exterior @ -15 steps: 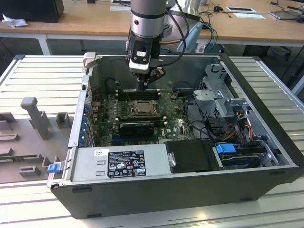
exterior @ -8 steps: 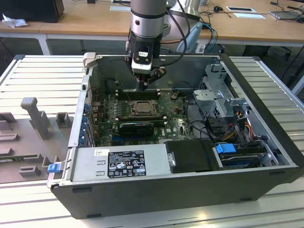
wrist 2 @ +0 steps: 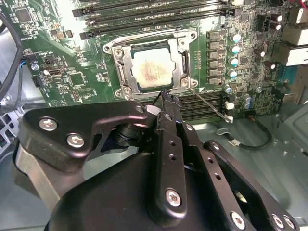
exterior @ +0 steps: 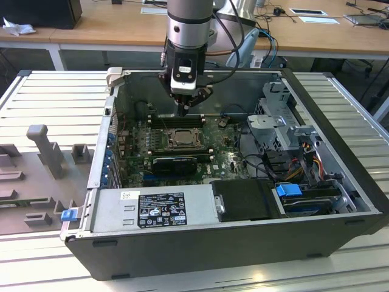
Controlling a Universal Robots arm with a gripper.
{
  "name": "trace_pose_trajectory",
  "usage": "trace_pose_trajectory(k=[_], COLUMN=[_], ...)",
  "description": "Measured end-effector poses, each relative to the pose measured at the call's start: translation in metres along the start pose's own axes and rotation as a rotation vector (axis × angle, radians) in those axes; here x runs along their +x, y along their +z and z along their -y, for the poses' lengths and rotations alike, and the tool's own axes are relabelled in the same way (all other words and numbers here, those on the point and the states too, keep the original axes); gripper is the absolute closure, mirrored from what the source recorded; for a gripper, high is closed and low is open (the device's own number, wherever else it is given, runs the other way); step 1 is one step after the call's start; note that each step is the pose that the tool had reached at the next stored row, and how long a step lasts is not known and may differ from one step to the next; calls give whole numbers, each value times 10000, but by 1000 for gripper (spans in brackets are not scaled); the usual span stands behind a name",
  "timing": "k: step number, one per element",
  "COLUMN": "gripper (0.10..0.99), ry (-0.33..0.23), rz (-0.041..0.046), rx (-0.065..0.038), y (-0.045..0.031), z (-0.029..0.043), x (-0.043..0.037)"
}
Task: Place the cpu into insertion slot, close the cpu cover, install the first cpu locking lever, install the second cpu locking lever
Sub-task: 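Install the first cpu locking lever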
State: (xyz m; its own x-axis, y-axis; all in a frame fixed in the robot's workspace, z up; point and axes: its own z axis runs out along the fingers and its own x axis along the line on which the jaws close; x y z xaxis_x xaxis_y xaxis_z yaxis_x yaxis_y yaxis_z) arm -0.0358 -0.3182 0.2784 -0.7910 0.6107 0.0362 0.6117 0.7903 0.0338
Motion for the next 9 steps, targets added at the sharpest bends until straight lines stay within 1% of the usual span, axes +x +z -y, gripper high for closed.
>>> trace_pose_trajectory(k=[9], gripper=[980], ry=[-442], rz=[-15], rx=[16], y=[0], z=[0], x=[0])
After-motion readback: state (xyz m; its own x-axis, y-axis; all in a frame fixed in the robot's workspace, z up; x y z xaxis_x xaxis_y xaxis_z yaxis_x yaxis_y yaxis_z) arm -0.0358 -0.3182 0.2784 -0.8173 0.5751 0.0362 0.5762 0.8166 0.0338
